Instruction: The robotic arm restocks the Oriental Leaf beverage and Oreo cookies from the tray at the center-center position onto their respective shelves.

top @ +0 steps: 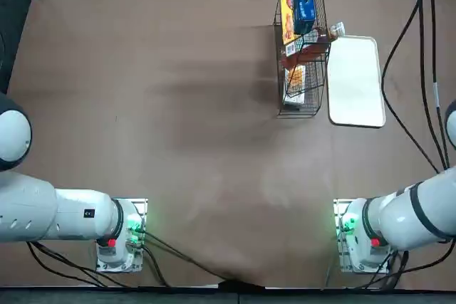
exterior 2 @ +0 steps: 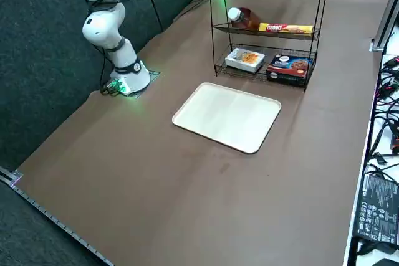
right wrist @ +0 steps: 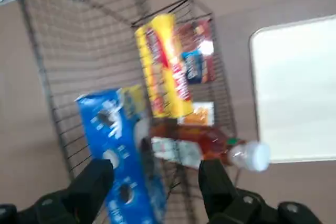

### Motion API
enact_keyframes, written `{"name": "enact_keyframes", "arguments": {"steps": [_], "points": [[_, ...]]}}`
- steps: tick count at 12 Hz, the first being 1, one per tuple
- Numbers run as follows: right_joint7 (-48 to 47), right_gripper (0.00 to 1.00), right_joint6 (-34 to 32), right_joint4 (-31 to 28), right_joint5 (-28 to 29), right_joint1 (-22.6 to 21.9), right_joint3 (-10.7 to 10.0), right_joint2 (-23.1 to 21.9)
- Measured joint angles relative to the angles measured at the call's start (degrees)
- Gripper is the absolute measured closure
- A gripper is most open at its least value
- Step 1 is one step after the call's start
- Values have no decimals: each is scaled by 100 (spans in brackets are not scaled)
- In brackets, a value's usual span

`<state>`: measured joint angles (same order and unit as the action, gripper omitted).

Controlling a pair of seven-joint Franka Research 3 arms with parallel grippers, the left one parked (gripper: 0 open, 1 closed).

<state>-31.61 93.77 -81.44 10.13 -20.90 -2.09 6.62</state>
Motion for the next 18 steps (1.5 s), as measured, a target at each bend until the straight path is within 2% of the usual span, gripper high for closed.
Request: {"name": "enact_keyframes", "arguments": {"steps": [4, 5, 9, 13, 15, 18], "points": [[609, 0, -272, 29, -420, 208, -218, -89], [1199, 0, -450, 29, -481, 493, -251, -132], [2189, 0, -540, -108, -488, 1066, -273, -214], [2814, 0, -515, -317, -591, 1413, -277, -321], [2901, 0, -276, -522, -601, 1528, -278, -419], [2936, 0, 389, -1160, -612, 1567, -277, -740]]}}
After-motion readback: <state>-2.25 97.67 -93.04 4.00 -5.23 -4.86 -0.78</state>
